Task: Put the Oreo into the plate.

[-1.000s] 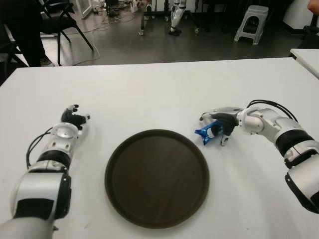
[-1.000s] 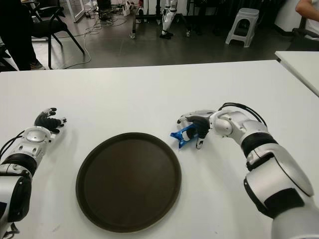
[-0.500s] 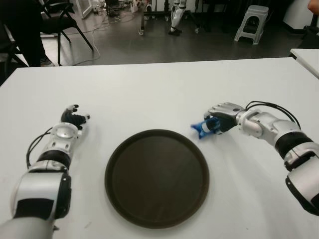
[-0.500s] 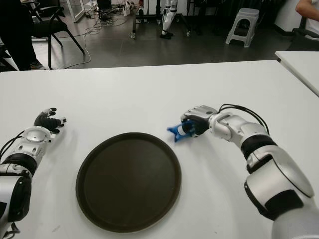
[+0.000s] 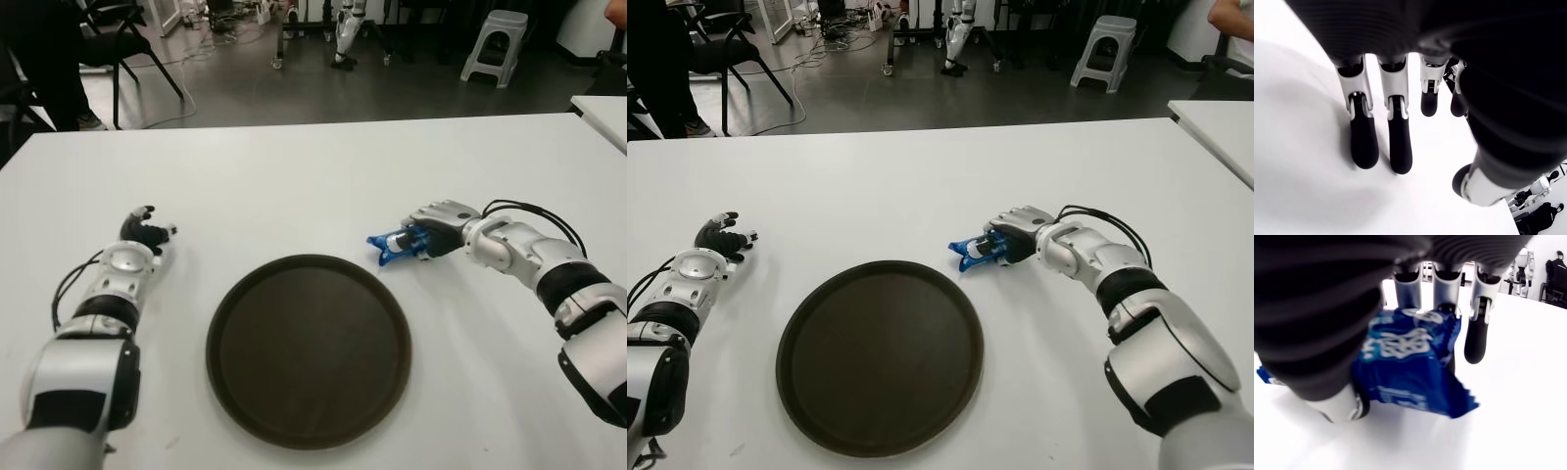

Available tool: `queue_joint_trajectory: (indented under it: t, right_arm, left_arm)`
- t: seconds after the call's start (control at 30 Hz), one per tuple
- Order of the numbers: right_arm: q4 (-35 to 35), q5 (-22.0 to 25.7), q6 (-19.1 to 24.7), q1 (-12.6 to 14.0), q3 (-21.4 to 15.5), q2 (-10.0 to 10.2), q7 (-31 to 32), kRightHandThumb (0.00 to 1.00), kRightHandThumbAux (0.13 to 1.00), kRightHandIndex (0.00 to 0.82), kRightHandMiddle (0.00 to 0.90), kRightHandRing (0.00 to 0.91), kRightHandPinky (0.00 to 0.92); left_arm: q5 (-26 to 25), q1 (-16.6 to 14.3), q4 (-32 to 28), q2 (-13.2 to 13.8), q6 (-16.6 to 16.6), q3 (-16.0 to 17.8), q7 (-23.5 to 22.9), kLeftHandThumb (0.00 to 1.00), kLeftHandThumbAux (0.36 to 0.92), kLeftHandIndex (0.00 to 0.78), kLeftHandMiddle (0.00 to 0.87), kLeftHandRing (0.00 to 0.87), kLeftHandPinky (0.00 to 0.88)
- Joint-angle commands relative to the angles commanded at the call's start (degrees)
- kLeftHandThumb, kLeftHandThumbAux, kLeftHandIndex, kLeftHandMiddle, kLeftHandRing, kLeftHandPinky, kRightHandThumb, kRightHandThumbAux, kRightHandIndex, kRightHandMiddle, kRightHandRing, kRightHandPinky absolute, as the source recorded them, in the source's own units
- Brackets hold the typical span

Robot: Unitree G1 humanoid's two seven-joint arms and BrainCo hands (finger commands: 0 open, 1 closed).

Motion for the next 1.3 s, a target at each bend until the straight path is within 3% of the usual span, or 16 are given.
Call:
queue_joint_trajectory:
  t: [0.27, 0.73, 0.8, 0.97, 1.3]
  right_arm:
    - [-0.1, -1.0, 0.9, 0.3, 0.2, 0.2, -1.5, 0.701, 0.728, 0.430, 0.709, 0.709, 0.692]
    - [0.4, -0.6, 1.1, 0.3, 0.1, 0.4, -1.0, 0.695, 0.732, 0.424, 0.627, 0.622, 0.464]
    - [0.4, -0.6, 0.9, 0.2, 0.2, 0.4, -0.9, 0.695, 0.732, 0.424, 0.622, 0.621, 0.481]
    - [0.6, -0.7, 0.2, 0.0, 0.3, 0.3, -0.7, 0.696, 0.732, 0.428, 0.672, 0.675, 0.620]
    - [0.8, 0.0, 0.2, 0.1, -0.5, 0.6, -0.7, 0.698, 0.730, 0.430, 0.707, 0.695, 0.627]
  left_arm:
    - [0.0, 0.0, -0.1, 0.0, -0.2, -0.2, -0.1, 0.177, 0.768, 0.073, 0.093, 0.121, 0.120]
    - [0.1, -0.3, -0.1, 0.0, 0.5, -0.5, 0.0, 0.190, 0.757, 0.061, 0.103, 0.130, 0.124]
    - [0.2, -0.3, -0.2, 0.0, 0.5, -0.6, 0.0, 0.185, 0.756, 0.064, 0.106, 0.134, 0.129]
    - [0.1, -0.3, -0.2, 0.0, 0.5, -0.5, 0.2, 0.183, 0.759, 0.075, 0.113, 0.141, 0.147]
    - [0.3, -0.5, -0.4, 0.0, 1.0, -0.9, 0.2, 0.171, 0.770, 0.081, 0.116, 0.132, 0.131]
